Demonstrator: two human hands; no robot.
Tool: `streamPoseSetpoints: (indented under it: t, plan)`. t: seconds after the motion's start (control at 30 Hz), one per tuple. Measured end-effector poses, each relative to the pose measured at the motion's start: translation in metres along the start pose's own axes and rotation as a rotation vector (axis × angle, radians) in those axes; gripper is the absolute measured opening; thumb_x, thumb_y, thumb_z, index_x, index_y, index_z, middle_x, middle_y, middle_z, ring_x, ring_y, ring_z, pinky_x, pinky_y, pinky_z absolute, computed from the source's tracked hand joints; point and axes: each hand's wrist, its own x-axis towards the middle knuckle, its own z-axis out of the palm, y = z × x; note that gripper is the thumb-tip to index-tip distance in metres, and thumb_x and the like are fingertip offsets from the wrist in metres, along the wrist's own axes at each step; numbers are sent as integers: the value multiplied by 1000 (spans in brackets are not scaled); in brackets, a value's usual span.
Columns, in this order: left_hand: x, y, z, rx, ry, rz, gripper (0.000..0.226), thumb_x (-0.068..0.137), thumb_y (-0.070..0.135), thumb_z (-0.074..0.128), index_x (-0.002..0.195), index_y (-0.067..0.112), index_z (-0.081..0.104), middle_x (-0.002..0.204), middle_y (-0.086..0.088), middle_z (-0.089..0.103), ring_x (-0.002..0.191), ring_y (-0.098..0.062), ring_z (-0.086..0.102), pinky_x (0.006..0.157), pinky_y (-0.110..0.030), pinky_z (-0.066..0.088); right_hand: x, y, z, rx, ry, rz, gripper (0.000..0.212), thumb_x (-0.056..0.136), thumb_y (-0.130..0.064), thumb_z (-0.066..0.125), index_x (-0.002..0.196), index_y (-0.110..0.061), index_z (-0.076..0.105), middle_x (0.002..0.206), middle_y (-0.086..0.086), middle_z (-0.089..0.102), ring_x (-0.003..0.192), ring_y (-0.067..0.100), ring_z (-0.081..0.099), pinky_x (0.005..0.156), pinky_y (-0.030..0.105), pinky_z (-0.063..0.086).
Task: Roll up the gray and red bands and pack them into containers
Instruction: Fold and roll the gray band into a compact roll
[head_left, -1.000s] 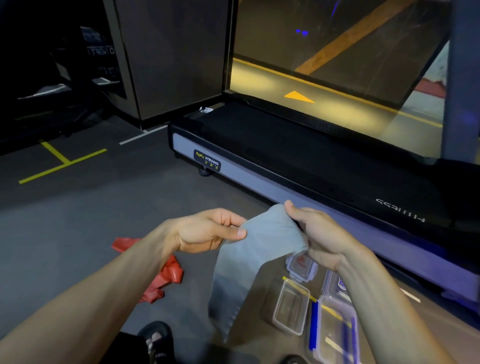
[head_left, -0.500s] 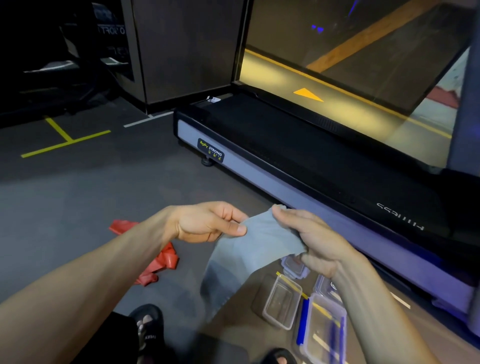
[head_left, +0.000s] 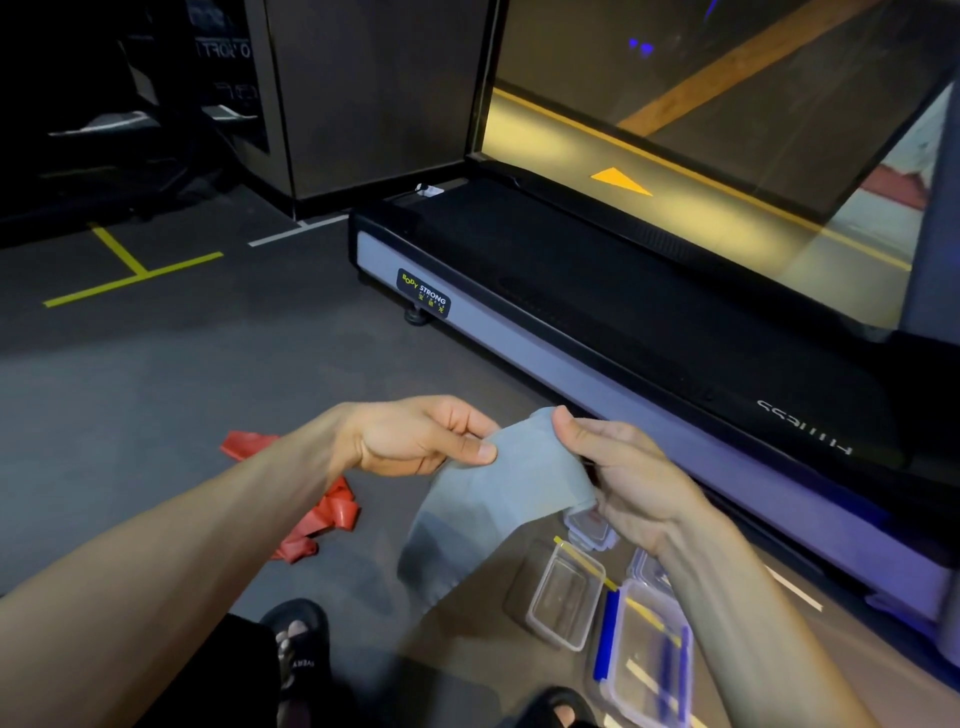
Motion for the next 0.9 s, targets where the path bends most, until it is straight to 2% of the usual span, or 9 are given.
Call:
streamPoseSetpoints:
  t: [0.13,0.2,0.3,0.4,0.47,0.7,0.8,0.87,0.9]
  plan:
    - [0,0,-1,16,9,-20,30,101,6,52,127,-5,63,115,-13,72,100,-20,73,94,-32,58,3,4,4,24,19,20,41,101,-26,57,115,10,70,116,31,71,101,32,68,99,49,53]
    - [1,-1,0,29,9,-24,27,100,7,53,123,0,66,115,-12,73,101,-19,72,94,-32,57,3,7,7,46,31,44,37,104,-23,54,118,9,68,116,29,71,101,30,70,97,44,55]
    - [3,-2,2,21,11,-23,26,99,7,54,121,-1,65,112,-10,74,99,-18,73,93,-30,58,5,10,12,107,60,104,41,104,-28,56,124,7,62,116,27,72,108,35,71,99,50,55]
    - [4,-3,1,26,10,-14,31,100,6,53,125,-8,61,115,-14,72,99,-19,72,93,-31,58,2,8,16,14,-20,89,54,95,-43,70,117,6,65,117,27,71,106,37,69,104,52,48]
    - [4,-3,1,28,-4,-13,31,100,6,52,127,-8,60,116,-14,71,100,-19,72,93,-31,58,-1,8,16,-89,-55,57,59,84,-41,82,117,5,66,116,30,71,101,36,69,100,53,50]
    - [5,-2,3,50,26,-20,36,99,10,55,128,-11,58,113,-13,72,97,-18,73,91,-31,57,0,11,7,-117,-81,0,48,87,-34,71,117,3,71,114,29,72,105,38,70,99,49,53]
    - [6,-2,4,45,32,-16,31,98,9,55,124,-8,61,111,-11,73,95,-17,73,90,-29,59,0,10,7,-133,-25,-54,47,81,-32,76,113,2,73,103,26,75,85,27,73,75,36,62]
    - [7,-1,6,37,54,-15,28,97,10,56,120,-4,62,107,-9,74,93,-16,74,87,-28,59,0,8,8,-114,47,-90,45,81,-26,79,113,4,71,92,21,75,66,17,72,54,23,56]
    - [8,0,6,35,72,-14,27,96,11,57,120,-3,62,106,-9,74,91,-16,73,86,-28,59,0,7,9,-99,73,-105,49,78,-25,80,115,5,69,92,20,76,67,17,72,53,23,55]
